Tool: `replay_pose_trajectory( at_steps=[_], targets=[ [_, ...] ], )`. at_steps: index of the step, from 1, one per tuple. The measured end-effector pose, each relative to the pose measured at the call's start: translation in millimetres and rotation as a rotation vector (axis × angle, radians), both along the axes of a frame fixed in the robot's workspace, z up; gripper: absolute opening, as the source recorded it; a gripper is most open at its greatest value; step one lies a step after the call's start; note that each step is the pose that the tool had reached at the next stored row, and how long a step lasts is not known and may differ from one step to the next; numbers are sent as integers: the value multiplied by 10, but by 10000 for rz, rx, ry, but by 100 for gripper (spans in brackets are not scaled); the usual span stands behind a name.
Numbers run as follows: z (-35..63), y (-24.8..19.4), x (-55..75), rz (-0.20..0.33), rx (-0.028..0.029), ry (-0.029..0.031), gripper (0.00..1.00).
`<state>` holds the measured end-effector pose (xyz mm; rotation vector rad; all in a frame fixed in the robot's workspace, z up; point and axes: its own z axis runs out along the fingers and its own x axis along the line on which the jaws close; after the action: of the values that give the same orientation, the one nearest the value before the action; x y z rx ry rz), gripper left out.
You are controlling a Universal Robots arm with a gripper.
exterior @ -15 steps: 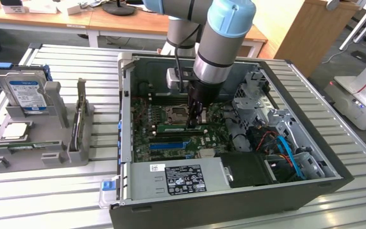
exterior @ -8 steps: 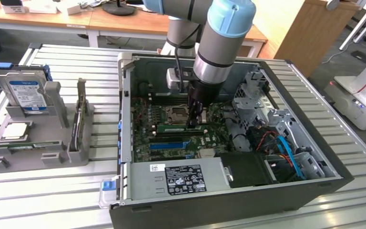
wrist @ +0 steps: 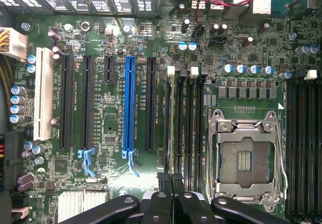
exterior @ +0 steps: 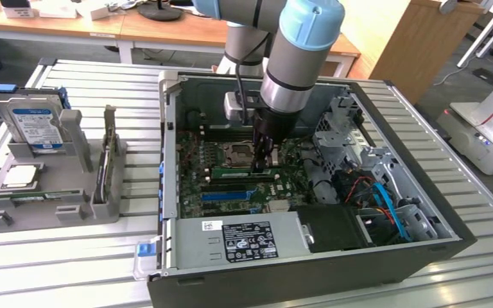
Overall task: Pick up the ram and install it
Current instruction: 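Insert the ram into the slot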
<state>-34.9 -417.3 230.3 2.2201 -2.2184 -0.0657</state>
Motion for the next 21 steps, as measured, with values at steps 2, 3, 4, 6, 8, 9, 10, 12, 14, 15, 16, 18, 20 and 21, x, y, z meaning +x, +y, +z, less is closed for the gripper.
replay_pose_trajectory(
  at_steps=[2, 3, 4, 6, 8, 9, 10, 12, 14, 15, 16, 18, 20, 21],
  targets=[
    [0, 0, 0, 7, 0, -1, 12],
    [0, 0, 0, 15, 0, 0, 12],
    [0, 0, 0, 24, -1, 0, 12],
    [0, 0, 0, 32, 0, 0, 12],
    [0, 0, 0, 33, 0, 0, 12],
    [0, 0, 0, 33, 0, 0, 12],
    [0, 0, 0, 33, 0, 0, 12],
    [-2, 0, 0, 33, -1, 0, 12],
    [-10, 0, 0, 33, 0, -1, 12],
    [-16, 0, 0, 33, 0, 0, 12],
    [-18, 0, 0, 33, 0, 0, 12],
    [-19, 0, 0, 34, -1, 0, 12],
    [-19, 0, 0, 34, -1, 0, 12],
    [-19, 0, 0, 34, 0, 0, 12]
  ],
)
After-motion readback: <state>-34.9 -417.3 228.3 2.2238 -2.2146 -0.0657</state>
